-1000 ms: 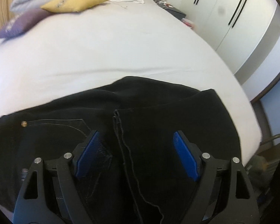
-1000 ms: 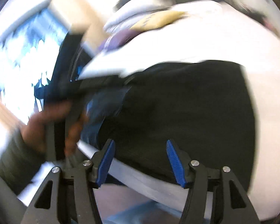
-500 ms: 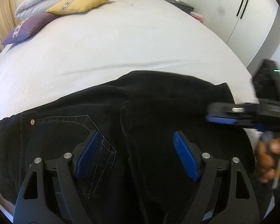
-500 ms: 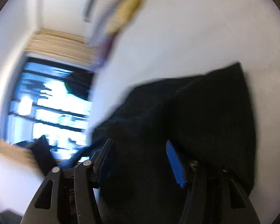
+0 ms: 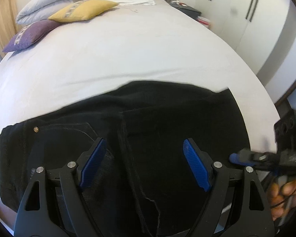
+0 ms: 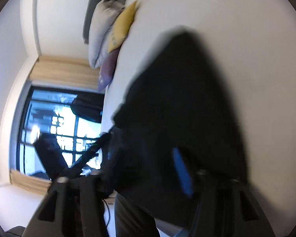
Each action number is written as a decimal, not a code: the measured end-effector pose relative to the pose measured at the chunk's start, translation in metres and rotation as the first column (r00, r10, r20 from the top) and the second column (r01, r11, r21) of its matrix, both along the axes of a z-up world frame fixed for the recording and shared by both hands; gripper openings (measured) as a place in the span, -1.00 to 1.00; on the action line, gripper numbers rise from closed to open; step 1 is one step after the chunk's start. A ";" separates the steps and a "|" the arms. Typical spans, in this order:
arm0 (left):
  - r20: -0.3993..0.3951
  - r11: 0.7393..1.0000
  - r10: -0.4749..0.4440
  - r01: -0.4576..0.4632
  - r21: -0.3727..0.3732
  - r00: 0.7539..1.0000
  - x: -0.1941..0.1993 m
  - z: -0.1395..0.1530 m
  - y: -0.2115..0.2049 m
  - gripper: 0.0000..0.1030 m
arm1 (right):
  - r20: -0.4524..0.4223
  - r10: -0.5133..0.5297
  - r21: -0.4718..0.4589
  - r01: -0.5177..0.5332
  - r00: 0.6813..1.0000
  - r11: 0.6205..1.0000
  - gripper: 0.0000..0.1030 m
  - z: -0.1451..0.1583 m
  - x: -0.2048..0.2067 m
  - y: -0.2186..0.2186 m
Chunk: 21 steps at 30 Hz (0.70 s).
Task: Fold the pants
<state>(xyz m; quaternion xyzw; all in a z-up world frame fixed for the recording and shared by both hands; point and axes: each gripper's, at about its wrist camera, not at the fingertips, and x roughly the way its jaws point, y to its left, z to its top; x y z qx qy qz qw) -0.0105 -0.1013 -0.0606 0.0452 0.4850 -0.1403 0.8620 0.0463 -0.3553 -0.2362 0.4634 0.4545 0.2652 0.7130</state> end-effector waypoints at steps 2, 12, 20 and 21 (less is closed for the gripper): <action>-0.022 0.999 -0.028 0.028 0.024 0.999 -0.012 -0.012 -0.004 0.56 | -0.029 -0.033 -0.017 0.033 0.999 0.999 -0.70 -0.006 -0.020 -0.011; -0.069 0.999 0.002 0.001 0.048 0.998 -0.029 -0.047 0.007 0.56 | 0.071 0.024 0.043 -0.027 0.997 0.999 0.38 0.039 -0.020 -0.001; -0.071 0.999 0.011 -0.008 0.046 0.997 -0.038 -0.049 0.009 0.57 | -0.014 0.015 -0.080 -0.016 1.000 0.997 0.07 0.021 -0.023 -0.014; -0.071 0.999 0.012 -0.008 0.047 0.997 -0.039 -0.050 0.010 0.57 | 0.012 0.017 -0.090 -0.015 1.000 0.996 0.13 0.031 -0.024 -0.014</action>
